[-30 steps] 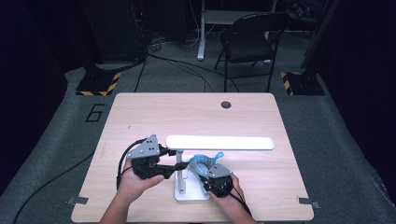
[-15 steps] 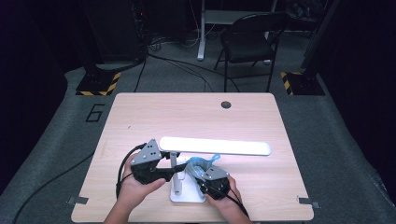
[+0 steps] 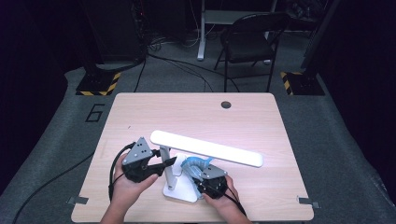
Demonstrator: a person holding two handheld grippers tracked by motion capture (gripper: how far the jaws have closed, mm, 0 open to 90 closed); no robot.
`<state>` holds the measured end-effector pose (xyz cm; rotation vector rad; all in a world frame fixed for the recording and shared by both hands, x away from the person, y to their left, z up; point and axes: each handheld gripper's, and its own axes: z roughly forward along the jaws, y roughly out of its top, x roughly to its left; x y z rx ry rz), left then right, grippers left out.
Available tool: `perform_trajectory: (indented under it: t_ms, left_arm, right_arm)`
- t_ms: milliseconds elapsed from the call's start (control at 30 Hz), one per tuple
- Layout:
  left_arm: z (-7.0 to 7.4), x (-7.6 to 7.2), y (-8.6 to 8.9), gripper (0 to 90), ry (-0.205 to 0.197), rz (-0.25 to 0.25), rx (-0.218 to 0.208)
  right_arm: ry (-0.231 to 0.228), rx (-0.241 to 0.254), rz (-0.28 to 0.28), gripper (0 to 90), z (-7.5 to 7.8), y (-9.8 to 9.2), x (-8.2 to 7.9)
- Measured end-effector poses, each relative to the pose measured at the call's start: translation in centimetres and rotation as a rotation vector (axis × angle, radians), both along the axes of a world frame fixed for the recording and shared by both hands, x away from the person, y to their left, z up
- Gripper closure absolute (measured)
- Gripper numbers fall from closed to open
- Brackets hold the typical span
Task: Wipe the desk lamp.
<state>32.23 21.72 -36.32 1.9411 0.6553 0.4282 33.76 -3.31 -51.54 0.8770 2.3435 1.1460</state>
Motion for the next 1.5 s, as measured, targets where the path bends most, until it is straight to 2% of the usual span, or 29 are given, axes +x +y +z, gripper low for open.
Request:
perform_trajectory:
  t_ms: [67, 200, 400, 500, 533, 633, 733, 767, 833, 933, 1000, 1067, 1200, 1367, 1433, 1467, 1500]
  left_arm:
    - [0.0, 0.1, 0.1, 62.1, -0.004, 0.002, -0.006]
    - [-0.1, 0.1, 0.1, 63.0, -0.009, -0.003, -0.005]
    - [-0.2, 0.5, 0.2, 63.9, -0.016, -0.01, -0.021]
    - [-0.3, 0.6, 0.0, 64.2, -0.021, -0.025, -0.027]
    - [-0.4, 0.6, -0.2, 64.2, -0.015, -0.037, -0.038]
    - [-0.3, 0.5, -0.9, 64.0, -0.013, -0.076, -0.028]
    - [-0.2, 0.4, -1.8, 64.0, -0.02, -0.117, -0.027]
    - [-0.1, 0.4, -2.1, 63.9, -0.035, -0.143, -0.017]
    - [-0.1, 0.2, -2.8, 63.9, -0.031, -0.171, -0.038]
    - [-0.2, 0.3, -3.3, 64.0, -0.035, -0.215, -0.035]
    - [-0.2, 0.5, -3.5, 64.6, -0.04, -0.209, -0.009]
    - [-0.2, 0.7, -3.2, 65.4, -0.042, -0.195, -0.012]
    - [0.0, 1.0, -2.7, 68.5, -0.058, -0.175, 0.018]
    - [0.0, 1.6, -2.1, 72.4, -0.053, -0.157, 0.012]
    - [0.0, 1.7, -1.9, 74.1, -0.033, -0.138, 0.0]
    - [-0.1, 1.8, -1.9, 74.7, -0.041, -0.128, -0.002]
    - [0.0, 1.9, -1.8, 75.2, -0.031, -0.119, 0.0]
  right_arm:
    - [-0.018, -0.002, 0.007, 62.1, 0.0, -0.1, 0.1]
    - [-0.017, 0.0, 0.01, 61.9, 0.1, -0.3, 0.0]
    - [0.0, 0.043, -0.027, 61.6, 0.2, -1.0, 0.3]
    - [0.007, 0.046, -0.047, 61.3, 0.3, -1.4, 0.3]
    - [0.004, 0.048, -0.053, 61.2, 0.3, -1.5, 0.3]
    - [0.0, 0.05, -0.075, 60.7, 0.4, -2.0, 0.3]
    - [-0.012, 0.071, -0.104, 60.4, 0.5, -2.5, 0.3]
    - [-0.001, 0.071, -0.115, 60.2, 0.6, -2.7, 0.2]
    - [-0.01, 0.081, -0.138, 59.9, 0.7, -3.2, 0.2]
    - [-0.013, 0.098, -0.142, 59.4, 0.7, -3.7, 0.2]
    - [-0.015, 0.089, -0.132, 58.9, 0.6, -3.7, 0.0]
    - [-0.02, 0.071, -0.13, 58.6, 0.5, -3.6, -0.1]
    - [-0.025, 0.058, -0.121, 58.1, 0.3, -3.5, -0.4]
    - [-0.018, 0.041, -0.103, 57.9, 0.2, -3.3, -0.7]
    - [-0.024, 0.025, -0.073, 57.9, 0.2, -3.4, -0.7]
    - [-0.027, 0.034, -0.074, 57.9, 0.1, -3.3, -0.7]
    - [-0.022, 0.036, -0.066, 57.9, 0.1, -3.2, -0.8]
